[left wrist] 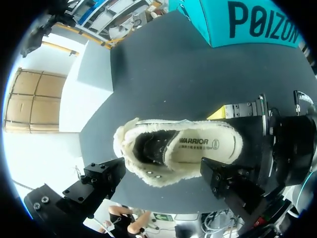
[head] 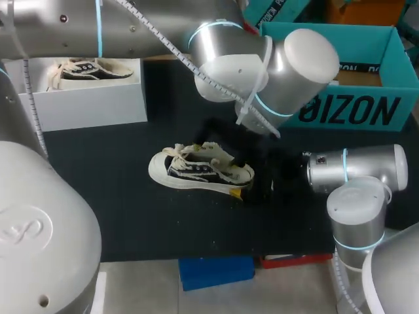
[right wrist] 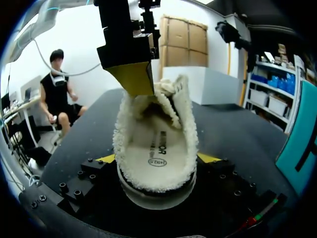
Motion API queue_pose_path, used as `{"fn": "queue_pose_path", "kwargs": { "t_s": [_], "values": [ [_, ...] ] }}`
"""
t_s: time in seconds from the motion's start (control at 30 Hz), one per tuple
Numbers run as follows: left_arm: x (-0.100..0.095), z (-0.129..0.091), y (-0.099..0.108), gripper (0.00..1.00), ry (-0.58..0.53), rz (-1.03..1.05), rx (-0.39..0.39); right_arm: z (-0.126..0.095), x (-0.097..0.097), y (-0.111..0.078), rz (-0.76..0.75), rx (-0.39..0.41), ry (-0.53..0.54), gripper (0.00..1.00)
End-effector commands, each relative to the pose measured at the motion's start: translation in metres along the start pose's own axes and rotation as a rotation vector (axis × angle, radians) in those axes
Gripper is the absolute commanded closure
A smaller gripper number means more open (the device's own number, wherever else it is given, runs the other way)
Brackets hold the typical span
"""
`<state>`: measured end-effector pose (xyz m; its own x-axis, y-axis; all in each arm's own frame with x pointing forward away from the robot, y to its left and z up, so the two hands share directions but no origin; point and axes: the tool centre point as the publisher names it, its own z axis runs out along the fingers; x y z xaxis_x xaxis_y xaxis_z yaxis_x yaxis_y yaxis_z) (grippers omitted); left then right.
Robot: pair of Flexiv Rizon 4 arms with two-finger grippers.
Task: Take the shoe out of the shoebox, open the shoe tongue, remove and reinsert the insole, then place the shoe into the shoebox
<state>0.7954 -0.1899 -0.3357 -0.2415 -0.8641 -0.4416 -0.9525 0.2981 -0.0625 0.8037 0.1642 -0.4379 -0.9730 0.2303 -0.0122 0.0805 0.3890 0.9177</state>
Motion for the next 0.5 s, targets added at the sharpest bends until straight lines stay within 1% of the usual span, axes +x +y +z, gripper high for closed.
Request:
{"fn": "queue_pose_path", "kwargs": {
  "t_s": [0.03,0.27,0.5],
  "values": [
    [0.014,0.008,-0.008,0.00,-0.038,0.007,-0.019,0.003,0.000,-0.001,0.001,0.001,-0.002,1.00],
    [0.014,0.021,-0.010,0.00,-0.073,0.000,-0.041,0.003,0.000,-0.001,0.001,0.001,-0.002,1.00],
    [0.001,0.033,-0.007,0.00,-0.084,-0.004,-0.055,0.003,0.000,-0.001,0.001,0.001,-0.002,1.00]
  ]
}}
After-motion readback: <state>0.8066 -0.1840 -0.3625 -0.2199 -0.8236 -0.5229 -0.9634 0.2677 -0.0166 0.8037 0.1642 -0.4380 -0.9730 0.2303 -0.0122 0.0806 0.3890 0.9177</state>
